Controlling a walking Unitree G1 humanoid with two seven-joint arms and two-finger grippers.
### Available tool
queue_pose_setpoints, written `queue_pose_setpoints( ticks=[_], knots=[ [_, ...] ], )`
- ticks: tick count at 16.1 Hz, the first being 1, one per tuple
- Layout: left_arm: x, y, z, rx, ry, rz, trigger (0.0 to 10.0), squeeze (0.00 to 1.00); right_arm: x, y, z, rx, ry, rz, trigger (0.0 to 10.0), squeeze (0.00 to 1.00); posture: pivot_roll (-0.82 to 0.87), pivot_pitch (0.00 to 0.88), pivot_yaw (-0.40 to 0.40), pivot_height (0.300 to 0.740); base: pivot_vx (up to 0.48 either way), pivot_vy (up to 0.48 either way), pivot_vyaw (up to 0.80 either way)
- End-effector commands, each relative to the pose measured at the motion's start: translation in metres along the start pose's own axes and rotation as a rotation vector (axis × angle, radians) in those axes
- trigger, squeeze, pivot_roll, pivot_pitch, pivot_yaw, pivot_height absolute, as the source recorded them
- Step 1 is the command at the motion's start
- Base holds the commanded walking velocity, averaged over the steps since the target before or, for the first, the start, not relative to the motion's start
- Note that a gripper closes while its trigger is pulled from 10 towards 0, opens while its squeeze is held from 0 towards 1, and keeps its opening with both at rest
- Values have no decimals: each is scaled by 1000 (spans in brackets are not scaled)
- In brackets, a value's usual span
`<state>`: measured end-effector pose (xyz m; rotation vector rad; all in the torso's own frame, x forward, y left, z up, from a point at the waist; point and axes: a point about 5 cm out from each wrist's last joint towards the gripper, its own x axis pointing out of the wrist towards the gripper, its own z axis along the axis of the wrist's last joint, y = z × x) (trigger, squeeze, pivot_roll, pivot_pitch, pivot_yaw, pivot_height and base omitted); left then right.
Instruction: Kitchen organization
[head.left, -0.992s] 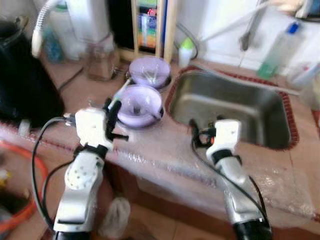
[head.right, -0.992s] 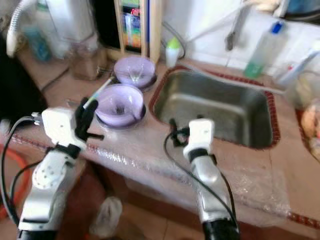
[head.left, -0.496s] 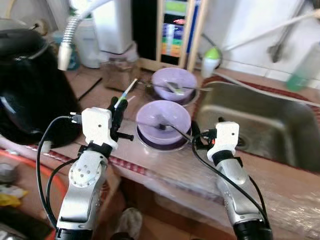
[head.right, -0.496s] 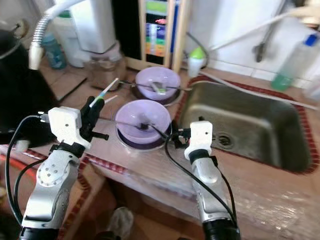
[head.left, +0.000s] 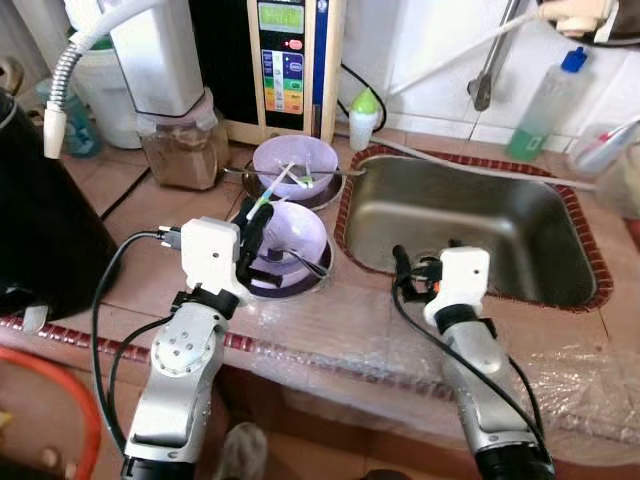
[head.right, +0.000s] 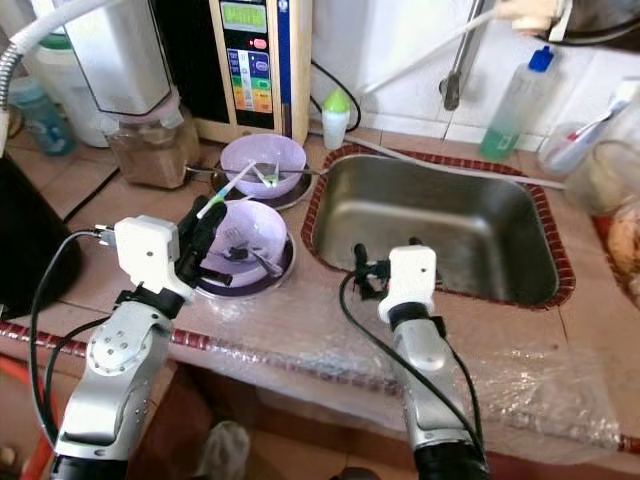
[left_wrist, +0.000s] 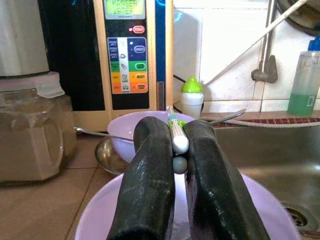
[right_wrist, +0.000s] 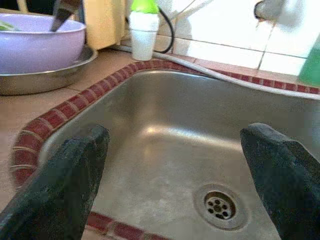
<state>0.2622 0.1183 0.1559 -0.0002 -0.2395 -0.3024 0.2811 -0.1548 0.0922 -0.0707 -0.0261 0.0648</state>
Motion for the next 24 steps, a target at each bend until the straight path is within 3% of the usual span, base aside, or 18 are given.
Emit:
queue_pose_setpoints(
  ticks=[1, 7, 10, 15, 16, 18, 19, 20, 23, 24],
  knots=[
    [0, 3, 3, 6, -5, 1, 10000, 0, 2, 2, 3, 0, -13, 7, 10000, 0, 20, 0, 12, 740, 0, -356, 0],
    [-2, 6, 4, 13, -6, 13, 10000, 0, 3, 4, 2, 0, -13, 10, 10000, 0, 29, 0, 14, 740, 0, -391, 0],
    [-2, 8, 6, 0, -12, 31, 10000, 0, 2, 5, 1, -2, -13, 13, 10000, 0, 29, 0, 14, 740, 0, 0, 0],
    [-7, 18, 16, 94, -54, 93, 10000, 0, 3, 7, 0, -1, -16, 18, 10000, 0, 38, 0, 14, 740, 0, 0, 0],
    [-7, 16, 19, 108, -69, 69, 10000, 0, 3, 8, 1, 0, -19, 24, 10000, 0, 38, 0, 14, 740, 0, 0, 0],
    [-3, 2, 21, 68, -82, -77, 10000, 0, 5, 11, 6, 26, -32, 52, 10000, 0, 42, 0, 11, 740, 0, 0, 0],
    [-2, -4, 23, 66, -87, -143, 10000, 0, 10, 13, 13, 80, -43, 66, 10000, 0, 40, 0, 11, 740, 0, 0, 0],
    [2, -10, 26, 145, -111, -237, 10000, 0, 19, 14, 26, 159, -67, 87, 10000, 0, 40, 0, 11, 740, 0, 0, 0],
    [10, -8, 29, 236, -139, -297, 10000, 0, 31, 12, 47, 282, -105, 99, 10000, 0, 38, 0, 14, 740, 0, 0, 0],
    [18, -8, 31, 309, -150, -370, 10000, 0, 38, 12, 64, 412, -132, 129, 10000, 0, 36, 0, 16, 740, 0, 0, 0]
  ],
)
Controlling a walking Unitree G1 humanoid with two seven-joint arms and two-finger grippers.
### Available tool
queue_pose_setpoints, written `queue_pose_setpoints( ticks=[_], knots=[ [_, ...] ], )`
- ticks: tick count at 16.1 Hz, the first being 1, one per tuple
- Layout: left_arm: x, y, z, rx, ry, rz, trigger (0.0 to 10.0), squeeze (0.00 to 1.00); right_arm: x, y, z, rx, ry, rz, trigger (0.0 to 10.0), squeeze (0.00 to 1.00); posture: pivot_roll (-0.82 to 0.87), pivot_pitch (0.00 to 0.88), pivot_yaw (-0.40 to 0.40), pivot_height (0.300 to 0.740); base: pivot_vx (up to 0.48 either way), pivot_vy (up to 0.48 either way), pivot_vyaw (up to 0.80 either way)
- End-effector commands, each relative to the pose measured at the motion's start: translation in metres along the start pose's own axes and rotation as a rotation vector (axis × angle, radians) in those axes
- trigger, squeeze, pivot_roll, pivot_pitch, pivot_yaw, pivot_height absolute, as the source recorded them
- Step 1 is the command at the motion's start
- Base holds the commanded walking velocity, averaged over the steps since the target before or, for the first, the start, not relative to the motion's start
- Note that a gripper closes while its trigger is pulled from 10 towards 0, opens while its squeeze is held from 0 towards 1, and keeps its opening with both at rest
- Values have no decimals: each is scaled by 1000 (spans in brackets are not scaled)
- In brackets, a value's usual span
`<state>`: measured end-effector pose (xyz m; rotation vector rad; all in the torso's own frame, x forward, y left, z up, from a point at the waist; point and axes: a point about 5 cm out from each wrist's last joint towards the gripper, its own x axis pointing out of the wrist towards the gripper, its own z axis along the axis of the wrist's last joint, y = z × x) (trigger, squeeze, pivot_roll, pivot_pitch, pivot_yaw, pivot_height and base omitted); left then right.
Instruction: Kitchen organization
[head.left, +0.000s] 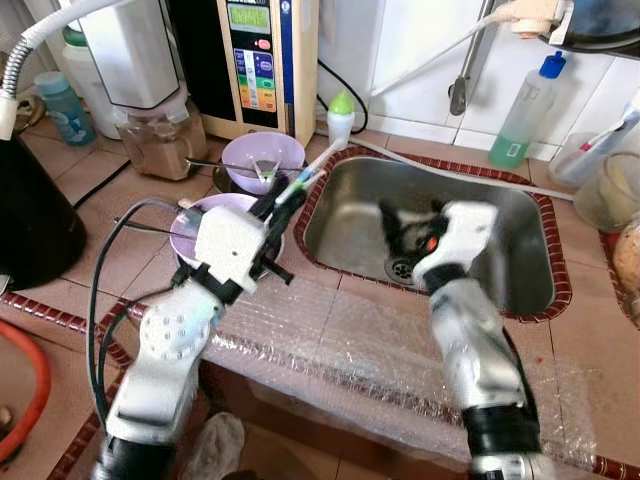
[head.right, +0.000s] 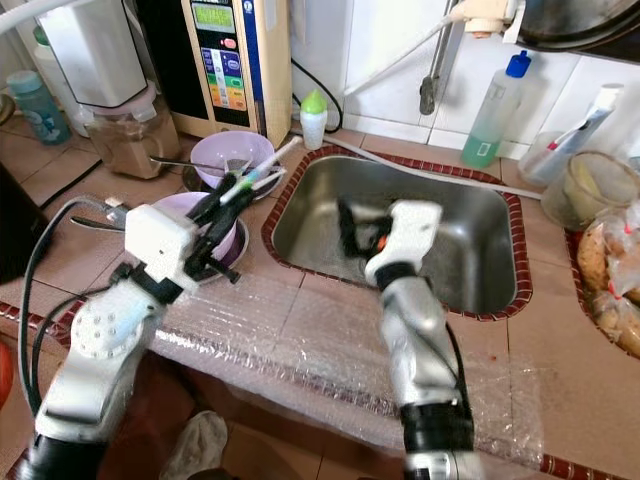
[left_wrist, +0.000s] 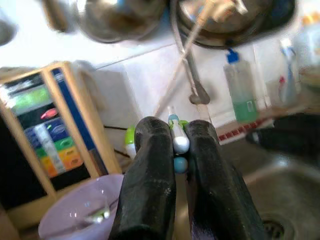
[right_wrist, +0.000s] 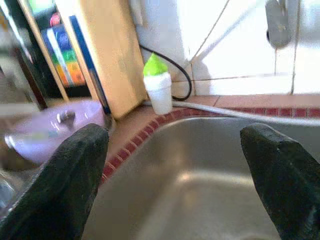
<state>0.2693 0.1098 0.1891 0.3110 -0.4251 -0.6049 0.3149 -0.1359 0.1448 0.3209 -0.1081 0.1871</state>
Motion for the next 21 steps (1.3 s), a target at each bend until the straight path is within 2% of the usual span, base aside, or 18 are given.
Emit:
queue_pose_setpoints(
  ticks=[1, 2, 4, 5, 7, 8, 12, 15, 17, 19, 21],
  knots=[
    [5, -5, -2, 56, -3, -84, 10000, 0, 8, 6, 20, 120, -47, 43, 10000, 0, 34, 0, 18, 740, 0, 0, 0],
    [6, -6, -3, 66, -2, -103, 10000, 0, 10, 8, 25, 169, -53, 61, 10000, 0, 34, 0, 18, 740, 0, 0, 0],
    [7, -20, -12, 160, 12, -234, 10000, 0, 12, 20, 39, 351, -61, 167, 10000, 0, 54, 0, 5, 740, 0, 0, 0],
    [7, -22, -13, 173, 10, -243, 10000, 0, 12, 22, 40, 381, -56, 189, 10000, 0, 59, 0, 3, 740, 0, 0, 0],
    [6, -28, -17, 178, 7, -246, 10000, 0, 10, 35, 40, 533, 1, 288, 10000, 0, 57, 0, 2, 740, 0, 0, 0],
    [6, -28, -17, 187, 1, -244, 10000, 0, 9, 39, 39, 559, 19, 294, 10000, 0, 52, 0, -1, 740, 0, 0, 0],
    [18, -27, -13, 254, -62, -177, 10000, 0, 5, 47, 28, 566, 127, 303, 10000, 0, 45, 0, -7, 740, 0, 0, 0],
    [21, -25, -14, 271, -77, -145, 10000, 0, 5, 51, 20, 558, 208, 313, 10000, 0, 35, 0, -4, 740, 0, 0, 0],
    [24, -26, -17, 287, -93, -125, 10000, 0, 5, 46, 20, 546, 218, 282, 10000, 0, 22, 0, -4, 740, 0, 0, 0],
    [27, -26, -17, 295, -98, -113, 10000, 0, 6, 32, 21, 475, 180, 180, 10000, 0, 15, 0, 1, 740, 0, 0, 0],
    [28, -28, -17, 273, -101, -123, 10000, 0, 8, 25, 15, 498, 200, 136, 10000, 0, 18, 0, 6, 740, 0, 0, 0]
  ],
)
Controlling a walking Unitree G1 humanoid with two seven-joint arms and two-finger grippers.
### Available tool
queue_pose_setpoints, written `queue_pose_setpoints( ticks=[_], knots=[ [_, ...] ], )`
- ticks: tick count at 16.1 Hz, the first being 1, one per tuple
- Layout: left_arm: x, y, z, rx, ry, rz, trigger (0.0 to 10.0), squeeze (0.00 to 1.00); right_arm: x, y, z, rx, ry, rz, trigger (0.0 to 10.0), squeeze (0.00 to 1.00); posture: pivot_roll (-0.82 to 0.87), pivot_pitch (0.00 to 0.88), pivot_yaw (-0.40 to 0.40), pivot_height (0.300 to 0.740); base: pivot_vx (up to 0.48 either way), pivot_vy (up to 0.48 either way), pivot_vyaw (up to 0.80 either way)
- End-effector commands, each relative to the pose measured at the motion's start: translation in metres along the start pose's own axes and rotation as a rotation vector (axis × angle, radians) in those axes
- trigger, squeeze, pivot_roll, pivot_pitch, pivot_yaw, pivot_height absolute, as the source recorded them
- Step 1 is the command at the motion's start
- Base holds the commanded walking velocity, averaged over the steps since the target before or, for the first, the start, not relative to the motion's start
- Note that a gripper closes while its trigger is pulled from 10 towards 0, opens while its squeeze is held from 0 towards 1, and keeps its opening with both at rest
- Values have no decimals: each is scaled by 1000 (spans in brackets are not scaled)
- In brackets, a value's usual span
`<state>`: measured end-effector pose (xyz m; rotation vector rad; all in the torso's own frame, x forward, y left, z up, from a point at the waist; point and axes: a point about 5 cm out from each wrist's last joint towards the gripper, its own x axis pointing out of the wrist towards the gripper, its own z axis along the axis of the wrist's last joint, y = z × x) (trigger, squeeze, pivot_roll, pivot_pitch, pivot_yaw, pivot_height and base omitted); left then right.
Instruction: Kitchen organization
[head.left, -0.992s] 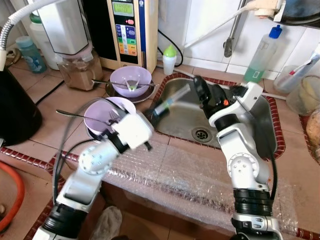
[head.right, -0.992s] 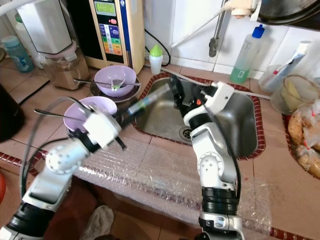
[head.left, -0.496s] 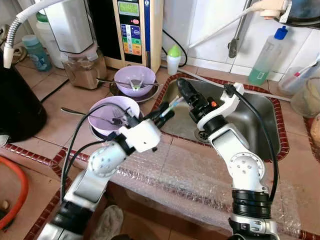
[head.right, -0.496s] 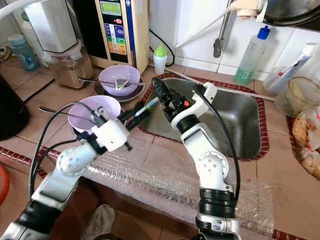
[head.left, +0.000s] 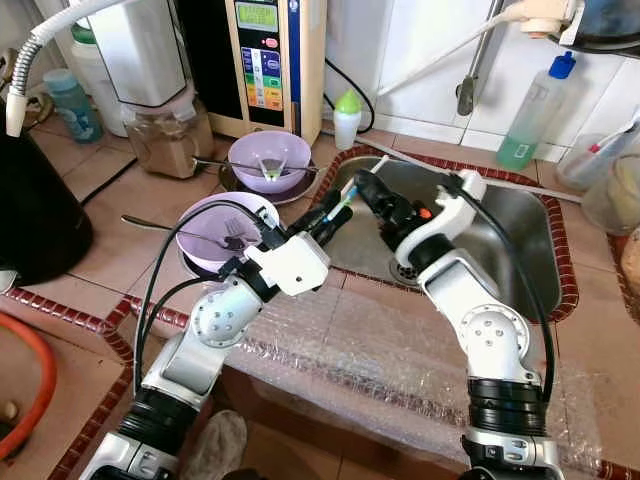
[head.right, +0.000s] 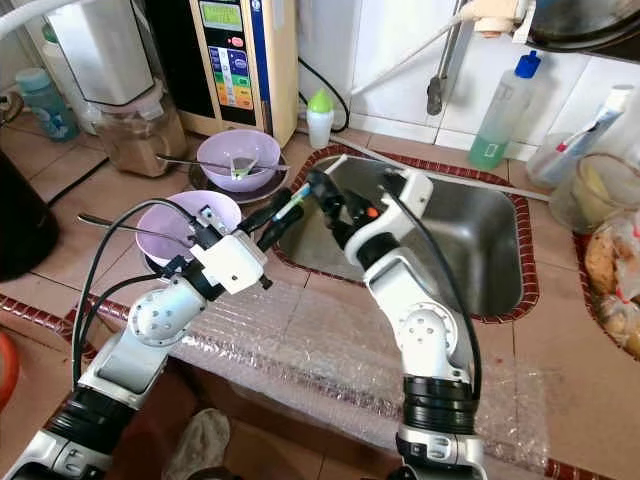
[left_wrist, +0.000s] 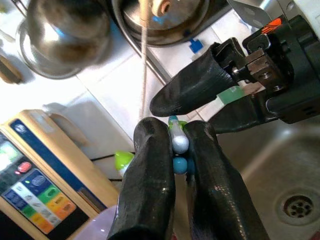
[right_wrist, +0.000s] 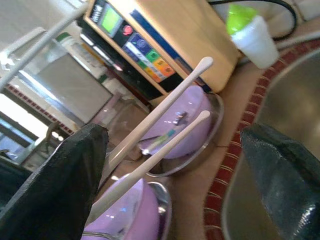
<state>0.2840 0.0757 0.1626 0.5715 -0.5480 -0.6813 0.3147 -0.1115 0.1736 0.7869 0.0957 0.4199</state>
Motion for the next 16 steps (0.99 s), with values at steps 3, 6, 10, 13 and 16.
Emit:
queue_pose_setpoints(
  ticks=[3, 6, 10, 13, 16],
  knots=[
    [2, -6, 8, -7, -56, -46, 10000, 0, 6, -8, -11, 90, 32, -76, 0, 0, 25, 0, 13, 740, 0, 0, 0],
    [1, -10, 7, -11, -59, -55, 10000, 0, 12, -2, -15, 159, 61, -52, 0, 0, 25, 0, 11, 740, 0, 0, 0],
    [0, -17, 7, -22, -66, -71, 10000, 0, 16, 2, -14, 274, 96, -10, 0, 0, 21, 0, 9, 740, 0, 0, 0],
    [-2, -20, 5, -29, -60, -79, 10000, 0, 16, 4, -6, 296, 96, 37, 5725, 0, 15, 0, 11, 740, 0, 0, 0],
    [-1, -19, 4, -27, -62, -82, 10000, 0, 16, 11, -2, 297, 138, 122, 8118, 0, 11, 0, 15, 740, 0, 0, 0]
  ],
)
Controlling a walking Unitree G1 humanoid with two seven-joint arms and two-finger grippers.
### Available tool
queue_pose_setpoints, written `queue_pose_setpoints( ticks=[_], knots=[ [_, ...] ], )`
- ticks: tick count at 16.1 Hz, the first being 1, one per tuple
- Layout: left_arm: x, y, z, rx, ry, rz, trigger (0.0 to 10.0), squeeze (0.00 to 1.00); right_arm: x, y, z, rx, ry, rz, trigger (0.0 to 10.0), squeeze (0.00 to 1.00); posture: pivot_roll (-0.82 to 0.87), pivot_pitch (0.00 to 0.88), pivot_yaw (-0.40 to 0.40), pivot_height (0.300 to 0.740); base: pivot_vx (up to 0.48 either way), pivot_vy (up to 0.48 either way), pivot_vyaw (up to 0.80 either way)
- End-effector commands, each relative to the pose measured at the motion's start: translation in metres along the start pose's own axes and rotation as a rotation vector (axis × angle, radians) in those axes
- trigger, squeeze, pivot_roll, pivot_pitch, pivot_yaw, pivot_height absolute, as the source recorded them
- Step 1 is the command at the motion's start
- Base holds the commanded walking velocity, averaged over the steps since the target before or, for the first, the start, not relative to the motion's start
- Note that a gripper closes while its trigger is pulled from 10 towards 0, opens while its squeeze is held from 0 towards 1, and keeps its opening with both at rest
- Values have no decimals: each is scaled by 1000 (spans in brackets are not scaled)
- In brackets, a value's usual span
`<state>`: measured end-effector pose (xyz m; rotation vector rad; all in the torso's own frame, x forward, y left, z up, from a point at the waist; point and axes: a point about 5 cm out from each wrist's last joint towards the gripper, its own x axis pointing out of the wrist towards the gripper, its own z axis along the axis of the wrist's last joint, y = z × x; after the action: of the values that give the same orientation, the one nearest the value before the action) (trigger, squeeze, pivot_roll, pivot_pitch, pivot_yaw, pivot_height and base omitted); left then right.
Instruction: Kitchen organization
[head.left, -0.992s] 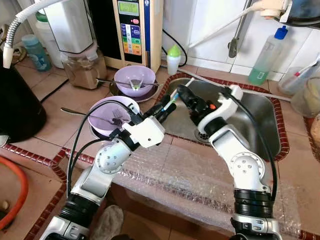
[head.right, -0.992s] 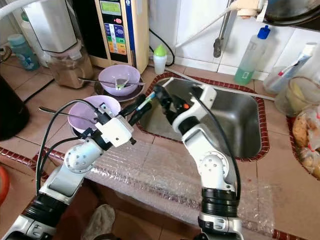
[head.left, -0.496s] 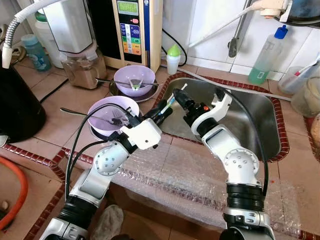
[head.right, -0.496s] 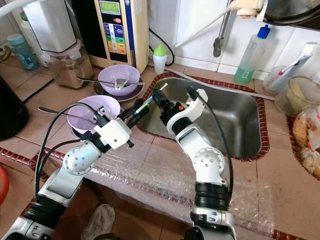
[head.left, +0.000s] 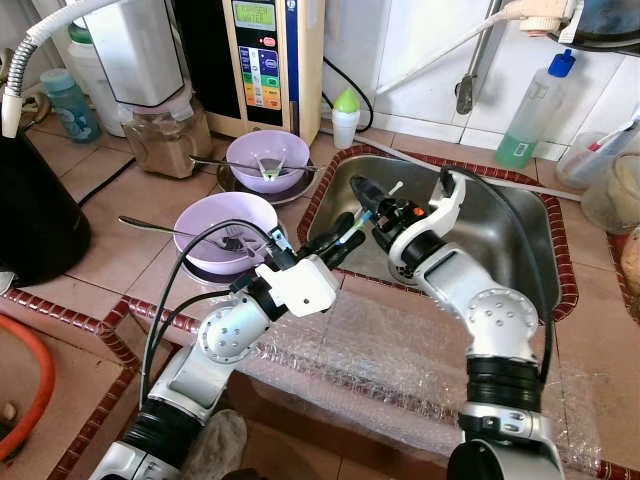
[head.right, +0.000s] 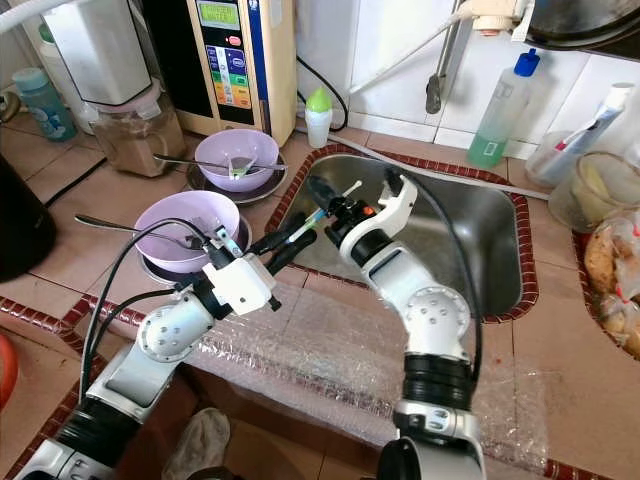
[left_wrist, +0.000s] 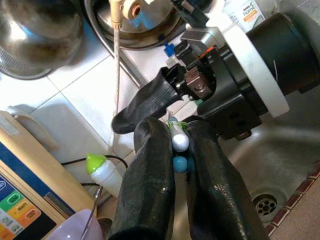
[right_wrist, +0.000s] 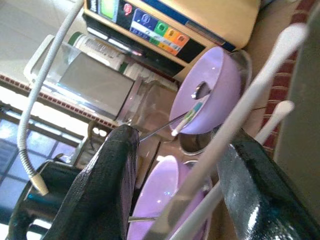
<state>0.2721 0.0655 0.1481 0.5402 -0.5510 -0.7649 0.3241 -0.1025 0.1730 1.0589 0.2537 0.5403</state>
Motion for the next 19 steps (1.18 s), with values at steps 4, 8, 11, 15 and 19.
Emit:
queue_pose_setpoints(
  ticks=[4, 8, 11, 15, 19],
  knots=[
    [2, 3, 1, 29, -14, -11, 10000, 0, 3, -2, 4, -29, 32, -40, 0, 0, 12, 0, 12, 740, 0, 0, 0],
    [0, 4, -2, 46, 1, -3, 10000, 0, -1, -8, 12, -54, 4, -91, 0, 0, 12, 0, 12, 740, 0, 0, 0],
    [-3, 3, -5, 51, 15, -7, 10000, 0, -2, -10, 13, -44, -18, -107, 0, 0, 13, 0, 11, 740, 0, 0, 0],
    [-3, 1, -9, 16, 35, -13, 10000, 1000, -1, -8, 16, -27, -48, -108, 0, 0, 10, 0, 8, 740, 0, 0, 0],
    [-3, 2, -10, 2, 43, -5, 10000, 1000, 4, -5, 18, 3, -89, -110, 0, 0, 9, 0, 6, 740, 0, 0, 0]
  ],
)
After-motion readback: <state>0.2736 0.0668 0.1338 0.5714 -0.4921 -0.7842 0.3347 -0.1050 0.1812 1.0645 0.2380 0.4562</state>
